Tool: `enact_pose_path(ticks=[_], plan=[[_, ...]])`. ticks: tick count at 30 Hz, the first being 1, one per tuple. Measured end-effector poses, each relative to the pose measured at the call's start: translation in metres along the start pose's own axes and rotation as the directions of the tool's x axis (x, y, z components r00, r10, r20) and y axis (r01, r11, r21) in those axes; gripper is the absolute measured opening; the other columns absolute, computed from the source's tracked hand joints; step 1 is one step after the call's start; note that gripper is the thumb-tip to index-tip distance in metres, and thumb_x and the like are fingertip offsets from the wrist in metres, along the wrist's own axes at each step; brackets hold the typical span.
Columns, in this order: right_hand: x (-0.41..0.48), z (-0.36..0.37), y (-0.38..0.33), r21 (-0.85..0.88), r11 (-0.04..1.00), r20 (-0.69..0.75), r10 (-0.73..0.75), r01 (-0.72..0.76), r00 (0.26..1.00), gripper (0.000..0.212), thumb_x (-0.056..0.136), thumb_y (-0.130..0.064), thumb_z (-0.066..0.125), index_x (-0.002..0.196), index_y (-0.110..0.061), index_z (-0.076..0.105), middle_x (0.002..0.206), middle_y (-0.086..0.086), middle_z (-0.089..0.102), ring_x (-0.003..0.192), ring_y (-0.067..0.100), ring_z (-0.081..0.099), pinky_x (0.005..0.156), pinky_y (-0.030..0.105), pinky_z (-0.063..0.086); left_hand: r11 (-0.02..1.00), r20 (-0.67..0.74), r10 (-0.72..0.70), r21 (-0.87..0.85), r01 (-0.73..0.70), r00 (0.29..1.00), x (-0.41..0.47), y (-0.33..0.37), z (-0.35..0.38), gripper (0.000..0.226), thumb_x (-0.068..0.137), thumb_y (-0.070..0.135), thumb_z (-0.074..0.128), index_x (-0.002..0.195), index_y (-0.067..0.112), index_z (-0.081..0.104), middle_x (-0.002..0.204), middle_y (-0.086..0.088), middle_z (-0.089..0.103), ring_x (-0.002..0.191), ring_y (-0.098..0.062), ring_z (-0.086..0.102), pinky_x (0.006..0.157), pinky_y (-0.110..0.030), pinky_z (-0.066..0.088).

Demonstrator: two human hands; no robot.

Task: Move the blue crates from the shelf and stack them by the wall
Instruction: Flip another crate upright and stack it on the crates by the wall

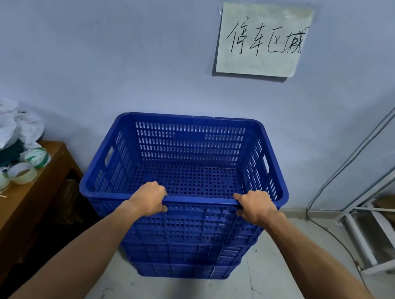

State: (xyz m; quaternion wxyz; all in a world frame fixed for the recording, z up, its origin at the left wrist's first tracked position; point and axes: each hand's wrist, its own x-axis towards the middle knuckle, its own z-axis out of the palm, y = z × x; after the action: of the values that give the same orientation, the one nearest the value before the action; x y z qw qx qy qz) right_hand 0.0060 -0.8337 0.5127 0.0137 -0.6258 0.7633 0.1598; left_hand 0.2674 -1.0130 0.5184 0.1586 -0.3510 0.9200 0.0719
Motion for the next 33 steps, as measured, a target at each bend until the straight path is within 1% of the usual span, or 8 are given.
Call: enact_pose_path(ticks=[9, 13, 19, 22, 26, 29, 31, 33], plan=[[0.002, 0.017, -0.003, 0.058, 0.998, -0.045, -0.006, 0.008, 0.999, 0.039, 0.094, -0.041, 0.055, 0.126, -0.022, 0.043, 0.096, 0.005, 0.069, 0.087, 0.03, 0.066, 0.067, 0.036, 0.046, 0.996, 0.055, -0.019, 0.089, 0.015, 0.998, 0.01, -0.003, 0.003, 0.035, 0.091, 0.044, 0.066, 0.104, 0.011, 0.069, 0.065, 0.002, 0.052, 0.064, -0.018, 0.053, 0.066, -0.032, 0.047], [-0.003, 0.025, -0.005, 0.094, 0.996, -0.054, -0.007, 0.012, 0.999, 0.039, 0.094, -0.041, 0.055, 0.125, -0.022, 0.041, 0.101, 0.003, 0.067, 0.088, 0.029, 0.066, 0.068, 0.037, 0.047, 0.99, 0.028, -0.042, 0.135, 0.038, 0.999, 0.005, 0.003, 0.014, 0.039, 0.093, 0.043, 0.063, 0.114, 0.01, 0.068, 0.064, 0.002, 0.051, 0.069, -0.02, 0.055, 0.072, -0.034, 0.052], [-0.005, 0.026, -0.011, 0.152, 0.988, -0.047, 0.043, -0.035, 0.998, 0.04, 0.095, -0.04, 0.055, 0.127, -0.021, 0.04, 0.107, 0.005, 0.061, 0.088, 0.03, 0.065, 0.067, 0.037, 0.047, 0.997, 0.007, -0.027, 0.074, 0.026, 1.0, -0.001, -0.002, 0.018, 0.043, 0.096, 0.041, 0.059, 0.127, 0.011, 0.058, 0.089, -0.003, 0.061, 0.078, -0.02, 0.055, 0.082, -0.037, 0.053], [-0.011, 0.03, -0.017, 0.176, 0.982, -0.12, 0.093, -0.071, 0.988, 0.037, 0.094, -0.035, 0.058, 0.124, -0.019, 0.043, 0.107, 0.006, 0.058, 0.094, 0.029, 0.061, 0.078, 0.039, 0.044, 1.0, -0.131, -0.008, 0.028, 0.012, 0.991, -0.013, -0.018, 0.031, 0.038, 0.096, 0.046, 0.057, 0.116, 0.014, 0.058, 0.096, -0.002, 0.067, 0.08, -0.02, 0.06, 0.077, -0.035, 0.049], [-0.016, 0.042, -0.028, 0.154, 0.979, -0.252, 0.173, -0.137, 0.952, 0.032, 0.086, -0.027, 0.068, 0.112, -0.016, 0.053, 0.101, 0.006, 0.056, 0.088, 0.028, 0.055, 0.082, 0.042, 0.042, 0.992, -0.373, -0.06, 0.083, 0.097, 0.926, -0.018, -0.034, 0.054, 0.032, 0.09, 0.049, 0.064, 0.093, 0.017, 0.061, 0.075, 0.003, 0.055, 0.071, -0.019, 0.056, 0.07, -0.033, 0.044], [-0.013, 0.039, -0.017, 0.149, 0.98, -0.233, 0.162, -0.13, 0.959, 0.033, 0.087, -0.028, 0.067, 0.113, -0.016, 0.052, 0.104, 0.006, 0.055, 0.091, 0.029, 0.053, 0.084, 0.044, 0.041, 0.989, -0.41, -0.06, 0.101, 0.111, 0.91, -0.013, -0.025, 0.056, 0.033, 0.086, 0.048, 0.068, 0.084, 0.017, 0.059, 0.069, 0.005, 0.045, 0.064, -0.019, 0.051, 0.066, -0.033, 0.039], [-0.009, 0.035, -0.006, 0.159, 0.976, -0.192, 0.177, -0.147, 0.965, 0.034, 0.09, -0.03, 0.064, 0.117, -0.016, 0.049, 0.108, 0.007, 0.053, 0.096, 0.029, 0.052, 0.088, 0.045, 0.039, 0.988, -0.444, -0.048, 0.109, 0.107, 0.895, -0.012, -0.016, 0.058, 0.032, 0.087, 0.048, 0.069, 0.087, 0.017, 0.061, 0.072, 0.003, 0.051, 0.069, -0.02, 0.054, 0.08, -0.036, 0.044], [-0.006, 0.033, -0.001, 0.168, 0.972, -0.174, 0.195, -0.166, 0.965, 0.035, 0.091, -0.031, 0.063, 0.118, -0.016, 0.048, 0.109, 0.007, 0.052, 0.099, 0.03, 0.051, 0.09, 0.046, 0.038, 0.988, -0.477, -0.063, 0.097, 0.123, 0.877, -0.012, -0.012, 0.06, 0.033, 0.086, 0.046, 0.07, 0.095, 0.015, 0.064, 0.083, 0.0, 0.06, 0.083, -0.024, 0.061, 0.104, -0.045, 0.038]])
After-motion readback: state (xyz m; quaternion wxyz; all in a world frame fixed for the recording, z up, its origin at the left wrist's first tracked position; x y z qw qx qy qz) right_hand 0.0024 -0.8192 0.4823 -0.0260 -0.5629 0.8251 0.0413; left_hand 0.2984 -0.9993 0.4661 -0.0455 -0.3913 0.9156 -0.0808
